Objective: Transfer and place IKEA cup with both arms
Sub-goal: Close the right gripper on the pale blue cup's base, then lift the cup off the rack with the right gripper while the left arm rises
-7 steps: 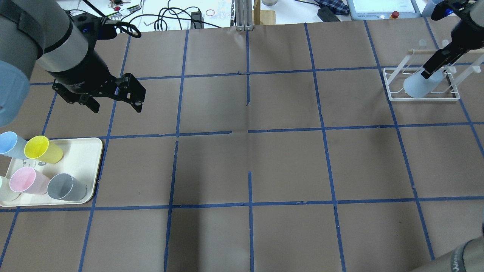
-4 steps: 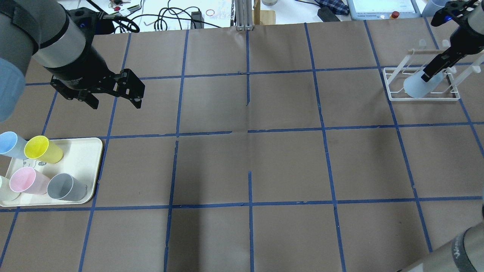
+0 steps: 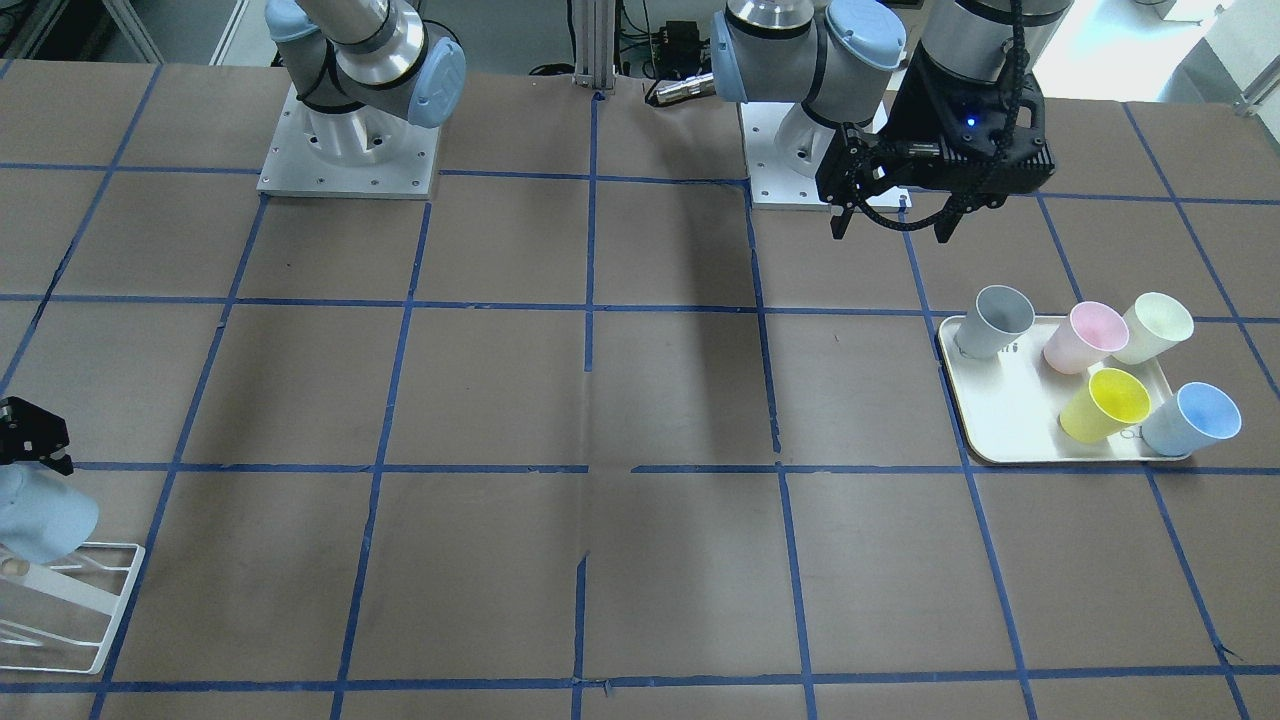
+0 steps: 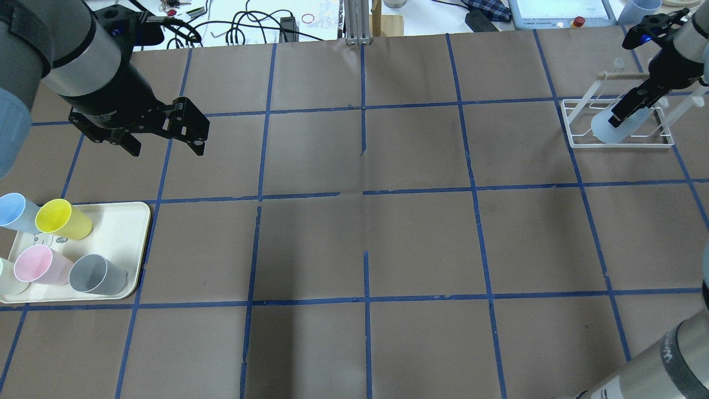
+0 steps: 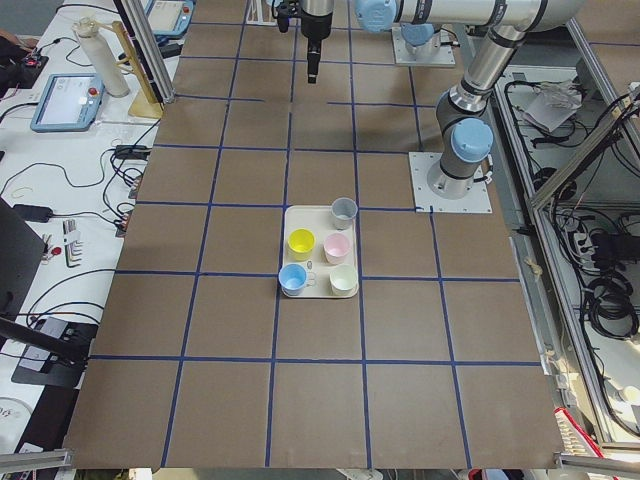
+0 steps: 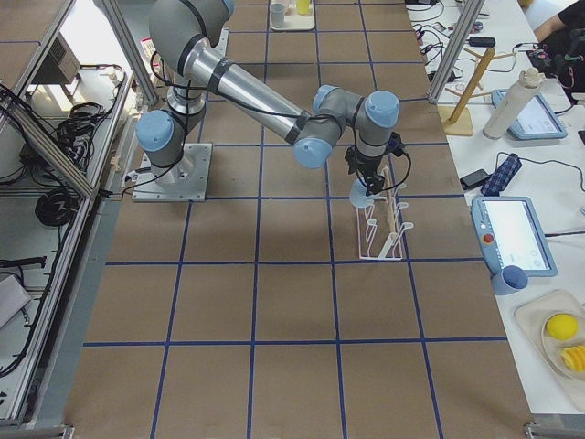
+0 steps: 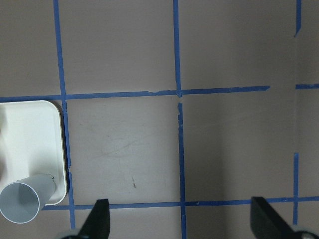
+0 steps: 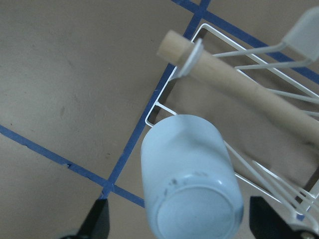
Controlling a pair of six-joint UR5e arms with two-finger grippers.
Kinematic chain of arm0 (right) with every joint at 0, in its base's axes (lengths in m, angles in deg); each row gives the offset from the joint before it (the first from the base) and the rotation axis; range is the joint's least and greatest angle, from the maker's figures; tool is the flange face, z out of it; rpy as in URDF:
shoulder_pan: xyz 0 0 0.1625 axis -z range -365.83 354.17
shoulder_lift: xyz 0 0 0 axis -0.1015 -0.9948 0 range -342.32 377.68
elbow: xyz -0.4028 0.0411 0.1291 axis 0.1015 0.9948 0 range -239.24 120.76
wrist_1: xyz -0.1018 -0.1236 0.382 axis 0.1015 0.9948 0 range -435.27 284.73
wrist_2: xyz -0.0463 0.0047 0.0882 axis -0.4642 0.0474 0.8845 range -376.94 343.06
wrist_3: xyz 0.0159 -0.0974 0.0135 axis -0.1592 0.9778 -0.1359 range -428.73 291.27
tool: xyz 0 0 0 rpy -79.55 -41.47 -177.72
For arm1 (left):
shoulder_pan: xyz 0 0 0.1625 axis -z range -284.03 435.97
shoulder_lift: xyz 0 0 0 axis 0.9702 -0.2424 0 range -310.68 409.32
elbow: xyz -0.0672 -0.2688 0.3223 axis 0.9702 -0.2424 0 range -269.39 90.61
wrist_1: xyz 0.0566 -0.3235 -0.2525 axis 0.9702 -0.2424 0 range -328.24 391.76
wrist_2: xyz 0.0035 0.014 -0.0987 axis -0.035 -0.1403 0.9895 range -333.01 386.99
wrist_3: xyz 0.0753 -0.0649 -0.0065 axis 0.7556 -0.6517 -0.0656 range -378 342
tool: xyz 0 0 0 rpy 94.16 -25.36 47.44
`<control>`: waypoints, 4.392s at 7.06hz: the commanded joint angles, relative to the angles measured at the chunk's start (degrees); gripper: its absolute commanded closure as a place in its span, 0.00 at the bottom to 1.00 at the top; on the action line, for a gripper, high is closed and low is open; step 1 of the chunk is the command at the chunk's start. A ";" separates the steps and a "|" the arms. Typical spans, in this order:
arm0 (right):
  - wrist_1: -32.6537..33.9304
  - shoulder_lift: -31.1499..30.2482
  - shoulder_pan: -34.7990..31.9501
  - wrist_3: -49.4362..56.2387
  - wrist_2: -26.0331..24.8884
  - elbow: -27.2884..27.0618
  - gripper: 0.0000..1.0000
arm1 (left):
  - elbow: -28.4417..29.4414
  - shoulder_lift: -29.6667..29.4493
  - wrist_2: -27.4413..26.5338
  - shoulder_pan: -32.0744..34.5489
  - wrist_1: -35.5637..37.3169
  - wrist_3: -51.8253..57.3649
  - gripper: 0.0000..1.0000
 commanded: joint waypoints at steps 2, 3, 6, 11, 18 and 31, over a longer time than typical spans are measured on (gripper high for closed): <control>0.38 0.95 0.00 0.09 0.23 0.07 0.02 | 0.00 0.20 0.50 -0.25 0.19 0.23 0.00; 0.47 1.03 0.00 0.09 0.14 0.07 0.05 | -0.09 0.28 0.41 -0.25 0.45 0.23 0.00; 0.65 1.03 0.00 0.00 -0.03 0.42 0.45 | -0.09 0.02 0.58 -0.60 0.46 -0.47 0.00; -4.76 -3.77 0.00 -0.09 -0.38 2.79 0.70 | 0.62 0.20 0.05 -0.43 -1.29 0.23 0.00; -35.15 -11.45 -0.53 -3.76 13.63 3.24 0.70 | 1.49 -0.68 20.64 -0.60 -1.04 0.32 0.00; -83.64 -13.99 -6.75 -11.42 56.48 3.24 0.88 | -16.00 -5.07 88.29 -2.63 3.87 9.72 0.00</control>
